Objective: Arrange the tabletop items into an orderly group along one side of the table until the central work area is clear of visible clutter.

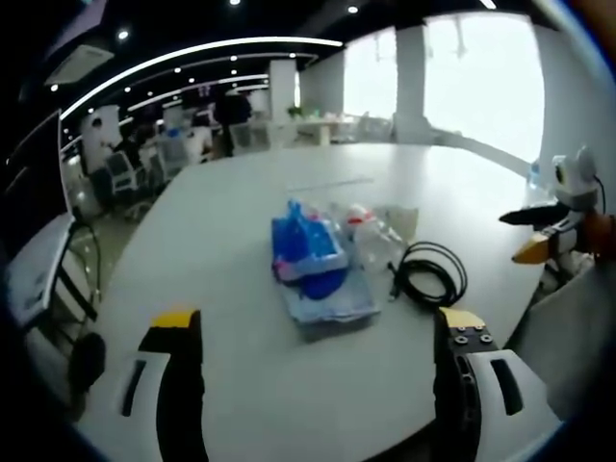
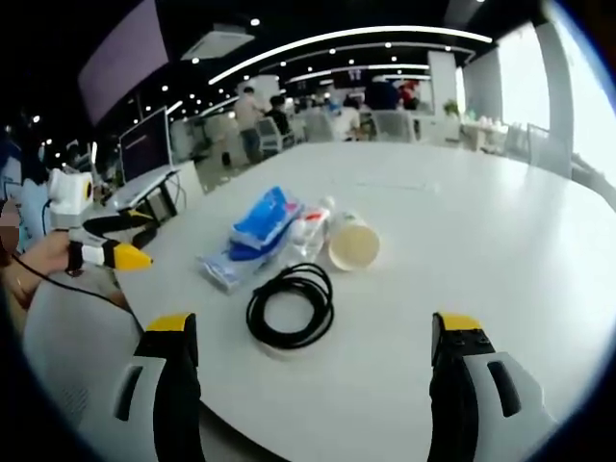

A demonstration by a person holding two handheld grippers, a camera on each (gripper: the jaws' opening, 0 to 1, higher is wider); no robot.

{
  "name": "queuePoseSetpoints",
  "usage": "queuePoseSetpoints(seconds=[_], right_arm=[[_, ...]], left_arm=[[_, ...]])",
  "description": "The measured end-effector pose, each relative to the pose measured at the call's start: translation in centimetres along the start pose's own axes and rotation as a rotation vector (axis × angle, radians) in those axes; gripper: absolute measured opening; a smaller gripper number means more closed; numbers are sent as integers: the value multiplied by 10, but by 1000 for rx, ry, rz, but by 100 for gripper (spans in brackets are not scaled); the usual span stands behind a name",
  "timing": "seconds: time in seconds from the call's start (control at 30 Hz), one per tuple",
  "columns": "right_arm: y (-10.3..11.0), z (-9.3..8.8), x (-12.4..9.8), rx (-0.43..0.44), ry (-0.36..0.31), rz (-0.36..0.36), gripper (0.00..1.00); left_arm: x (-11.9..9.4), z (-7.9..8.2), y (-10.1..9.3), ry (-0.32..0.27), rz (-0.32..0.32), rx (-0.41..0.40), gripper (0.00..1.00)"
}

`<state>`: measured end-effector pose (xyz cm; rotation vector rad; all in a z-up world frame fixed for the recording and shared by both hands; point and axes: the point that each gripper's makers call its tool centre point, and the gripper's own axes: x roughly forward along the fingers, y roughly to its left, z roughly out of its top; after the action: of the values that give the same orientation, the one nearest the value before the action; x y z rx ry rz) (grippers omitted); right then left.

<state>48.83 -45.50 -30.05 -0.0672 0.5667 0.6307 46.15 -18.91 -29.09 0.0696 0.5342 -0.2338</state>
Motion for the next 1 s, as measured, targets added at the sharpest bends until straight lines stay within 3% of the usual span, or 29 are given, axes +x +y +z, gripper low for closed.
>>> queuePoseSetpoints(seconds=[0.73,1.0], right_arm=[[0,0,0,5,4,-3,100],[1,1,0,5,0,3,100]], left_arm=[[-3,-4,0,23,-13,-31,95],[-5,16,0,4,-15,-12,95]])
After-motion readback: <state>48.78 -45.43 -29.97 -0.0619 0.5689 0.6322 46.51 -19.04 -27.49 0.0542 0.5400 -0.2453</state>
